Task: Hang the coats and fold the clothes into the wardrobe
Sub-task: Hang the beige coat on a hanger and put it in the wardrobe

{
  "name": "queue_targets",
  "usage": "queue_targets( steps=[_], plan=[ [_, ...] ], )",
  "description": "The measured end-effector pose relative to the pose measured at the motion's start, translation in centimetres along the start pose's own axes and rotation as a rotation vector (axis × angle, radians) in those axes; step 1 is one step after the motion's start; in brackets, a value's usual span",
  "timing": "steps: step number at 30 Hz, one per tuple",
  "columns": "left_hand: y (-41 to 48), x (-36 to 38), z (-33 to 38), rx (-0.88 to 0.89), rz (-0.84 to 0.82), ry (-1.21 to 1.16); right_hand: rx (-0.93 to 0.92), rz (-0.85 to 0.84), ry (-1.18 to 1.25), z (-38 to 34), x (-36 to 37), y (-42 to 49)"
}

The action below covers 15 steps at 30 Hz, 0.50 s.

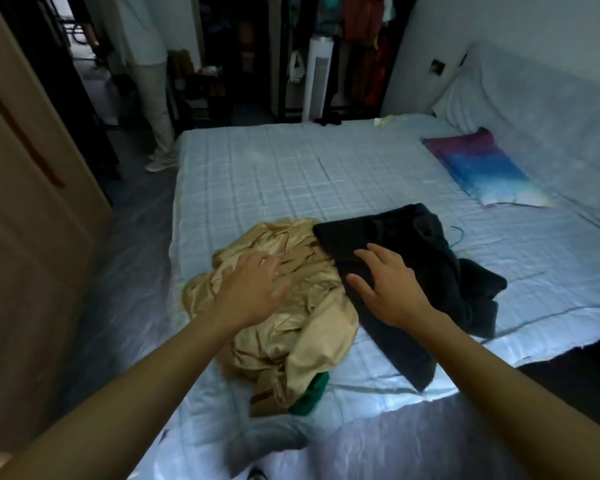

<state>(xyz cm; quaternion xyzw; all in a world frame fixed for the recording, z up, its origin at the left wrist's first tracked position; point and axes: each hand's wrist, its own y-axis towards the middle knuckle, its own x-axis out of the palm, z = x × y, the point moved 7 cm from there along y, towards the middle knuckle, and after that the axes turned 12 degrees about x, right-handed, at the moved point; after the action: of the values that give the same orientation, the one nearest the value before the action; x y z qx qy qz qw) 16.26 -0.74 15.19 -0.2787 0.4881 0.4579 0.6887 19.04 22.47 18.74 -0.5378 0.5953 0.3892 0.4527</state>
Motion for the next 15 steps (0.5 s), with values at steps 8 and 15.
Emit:
queue_targets(
  steps=[8,15],
  plan=[
    [5.9,2.5,1.0,0.067,-0.136,0.013,0.151,-0.038,-0.016,5.7,1.5,3.1],
    [11.7,5.7,2.1,0.032,-0.190,0.030,0.125,-0.087,0.046,8.9,3.9,8.9]
  ],
)
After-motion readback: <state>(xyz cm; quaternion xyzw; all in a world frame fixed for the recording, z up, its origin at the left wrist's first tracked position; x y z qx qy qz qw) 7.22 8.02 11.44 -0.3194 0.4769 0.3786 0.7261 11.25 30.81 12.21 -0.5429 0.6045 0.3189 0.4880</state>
